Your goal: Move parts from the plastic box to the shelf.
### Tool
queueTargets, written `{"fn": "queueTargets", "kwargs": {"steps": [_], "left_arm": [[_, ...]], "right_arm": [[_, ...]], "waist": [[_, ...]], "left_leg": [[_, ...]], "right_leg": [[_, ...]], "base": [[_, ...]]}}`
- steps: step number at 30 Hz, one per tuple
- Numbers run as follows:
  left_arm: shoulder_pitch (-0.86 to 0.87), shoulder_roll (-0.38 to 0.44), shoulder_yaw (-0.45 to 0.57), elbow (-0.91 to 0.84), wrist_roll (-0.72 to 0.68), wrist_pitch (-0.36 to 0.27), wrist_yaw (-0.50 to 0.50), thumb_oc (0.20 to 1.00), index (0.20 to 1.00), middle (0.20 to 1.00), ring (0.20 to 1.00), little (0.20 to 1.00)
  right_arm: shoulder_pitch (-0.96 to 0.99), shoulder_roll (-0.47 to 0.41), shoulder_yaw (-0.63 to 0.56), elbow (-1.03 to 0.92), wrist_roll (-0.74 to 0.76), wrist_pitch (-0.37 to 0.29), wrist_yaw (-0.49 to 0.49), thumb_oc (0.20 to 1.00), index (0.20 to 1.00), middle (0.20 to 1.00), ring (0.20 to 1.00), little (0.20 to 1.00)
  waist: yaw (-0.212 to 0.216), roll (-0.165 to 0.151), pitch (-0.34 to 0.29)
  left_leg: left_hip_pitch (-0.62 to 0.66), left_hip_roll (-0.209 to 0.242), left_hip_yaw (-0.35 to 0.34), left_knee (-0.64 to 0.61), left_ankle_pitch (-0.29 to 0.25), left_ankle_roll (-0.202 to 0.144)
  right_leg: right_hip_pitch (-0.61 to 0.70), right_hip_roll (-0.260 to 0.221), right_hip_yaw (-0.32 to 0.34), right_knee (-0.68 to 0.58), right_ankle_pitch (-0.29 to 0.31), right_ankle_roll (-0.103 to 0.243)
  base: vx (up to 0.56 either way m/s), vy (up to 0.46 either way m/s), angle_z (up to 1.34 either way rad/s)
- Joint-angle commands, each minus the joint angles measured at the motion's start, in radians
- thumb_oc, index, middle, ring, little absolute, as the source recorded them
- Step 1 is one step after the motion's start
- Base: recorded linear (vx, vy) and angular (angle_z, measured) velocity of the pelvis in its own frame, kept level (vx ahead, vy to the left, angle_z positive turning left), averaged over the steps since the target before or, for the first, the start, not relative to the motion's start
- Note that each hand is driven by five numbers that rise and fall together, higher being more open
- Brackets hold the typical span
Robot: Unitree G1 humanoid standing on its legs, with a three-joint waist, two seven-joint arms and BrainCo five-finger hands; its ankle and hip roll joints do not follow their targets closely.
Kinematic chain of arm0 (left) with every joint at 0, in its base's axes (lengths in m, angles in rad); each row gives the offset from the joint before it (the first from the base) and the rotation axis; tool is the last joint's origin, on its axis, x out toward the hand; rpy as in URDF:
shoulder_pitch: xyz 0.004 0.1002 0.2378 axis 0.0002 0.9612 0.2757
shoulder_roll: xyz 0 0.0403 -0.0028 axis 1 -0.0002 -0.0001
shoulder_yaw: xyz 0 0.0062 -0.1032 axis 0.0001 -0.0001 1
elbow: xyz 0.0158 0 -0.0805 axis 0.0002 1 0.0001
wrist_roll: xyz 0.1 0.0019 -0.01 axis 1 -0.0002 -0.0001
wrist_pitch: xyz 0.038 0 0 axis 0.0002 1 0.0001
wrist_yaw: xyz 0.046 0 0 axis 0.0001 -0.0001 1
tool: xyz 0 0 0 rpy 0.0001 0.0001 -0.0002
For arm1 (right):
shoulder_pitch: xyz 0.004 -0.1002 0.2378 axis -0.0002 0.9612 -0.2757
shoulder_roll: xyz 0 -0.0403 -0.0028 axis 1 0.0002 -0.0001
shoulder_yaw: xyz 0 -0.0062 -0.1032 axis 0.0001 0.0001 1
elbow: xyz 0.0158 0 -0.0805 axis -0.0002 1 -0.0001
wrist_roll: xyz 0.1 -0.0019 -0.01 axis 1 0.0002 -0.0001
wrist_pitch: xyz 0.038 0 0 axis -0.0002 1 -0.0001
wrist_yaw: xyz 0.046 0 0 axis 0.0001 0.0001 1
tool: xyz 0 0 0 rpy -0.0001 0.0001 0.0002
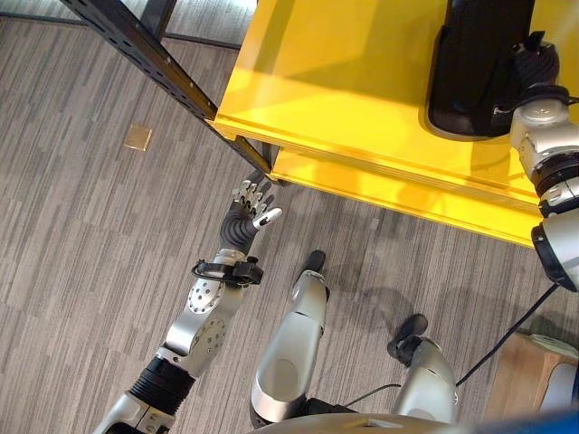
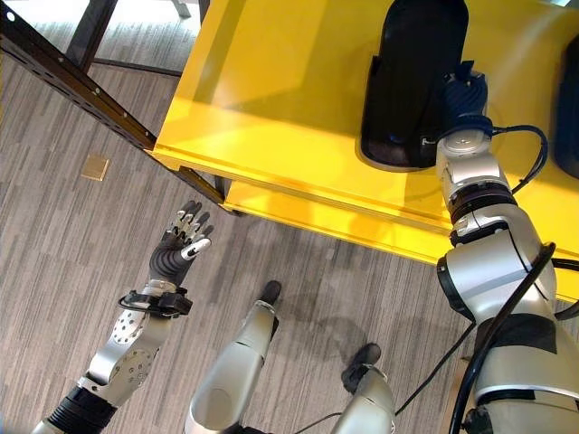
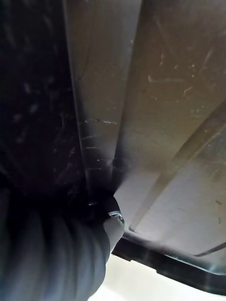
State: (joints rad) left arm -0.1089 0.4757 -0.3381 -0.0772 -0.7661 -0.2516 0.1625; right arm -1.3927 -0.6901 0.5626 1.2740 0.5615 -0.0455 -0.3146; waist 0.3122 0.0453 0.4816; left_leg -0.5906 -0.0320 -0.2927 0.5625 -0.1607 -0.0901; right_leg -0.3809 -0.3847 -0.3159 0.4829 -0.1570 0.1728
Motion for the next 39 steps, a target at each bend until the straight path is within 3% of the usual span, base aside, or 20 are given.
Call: {"fn": "queueTargets", "kwargs": {"steps": [1, 16, 39], "left_arm": [[-0.014, 0.034, 0.032, -0.068, 0.007, -0.065, 0.014, 1.000, 1.000, 1.000, 1.000, 1.000], [-0.014, 0.052, 0.040, -0.085, 0.006, -0.079, 0.011, 1.000, 1.000, 1.000, 1.000, 1.000], [-0.025, 0.061, 0.038, -0.087, -0.012, -0.084, 0.009, 1.000, 1.000, 1.000, 1.000, 1.000]], "right_arm": [[-0.168, -0.089, 0.060, -0.042, -0.043, -0.044, -0.008, 0.200, 0.200, 0.200, 0.200, 0.200], [-0.233, -0.181, 0.094, -0.004, -0.043, -0.044, -0.015, 0.200, 0.200, 0.200, 0.200, 0.200], [-0.279, -0.195, 0.041, 0.013, 0.105, -0.081, -0.030, 0.200, 0.200, 0.200, 0.200, 0.200]], "waist": [[-0.013, -0.012, -0.001], [-0.029, 0.005, 0.012], [-0.029, 0.014, 0.008]], "left_leg": [[-0.081, -0.005, 0.046, 0.025, 0.021, 0.032], [-0.098, -0.009, 0.047, 0.022, 0.028, 0.024], [-0.132, -0.023, 0.048, 0.031, 0.026, 0.025]], "right_leg": [[0.139, 0.049, 0.040, 0.045, -0.116, -0.054], [0.112, 0.044, 0.038, 0.087, -0.136, -0.054], [0.109, 0.040, 0.020, 0.093, -0.146, -0.049]], "base": [[0.00, 0.000, 0.00], [0.00, -0.011, 0.02], [0.00, -0.004, 0.01]]}}
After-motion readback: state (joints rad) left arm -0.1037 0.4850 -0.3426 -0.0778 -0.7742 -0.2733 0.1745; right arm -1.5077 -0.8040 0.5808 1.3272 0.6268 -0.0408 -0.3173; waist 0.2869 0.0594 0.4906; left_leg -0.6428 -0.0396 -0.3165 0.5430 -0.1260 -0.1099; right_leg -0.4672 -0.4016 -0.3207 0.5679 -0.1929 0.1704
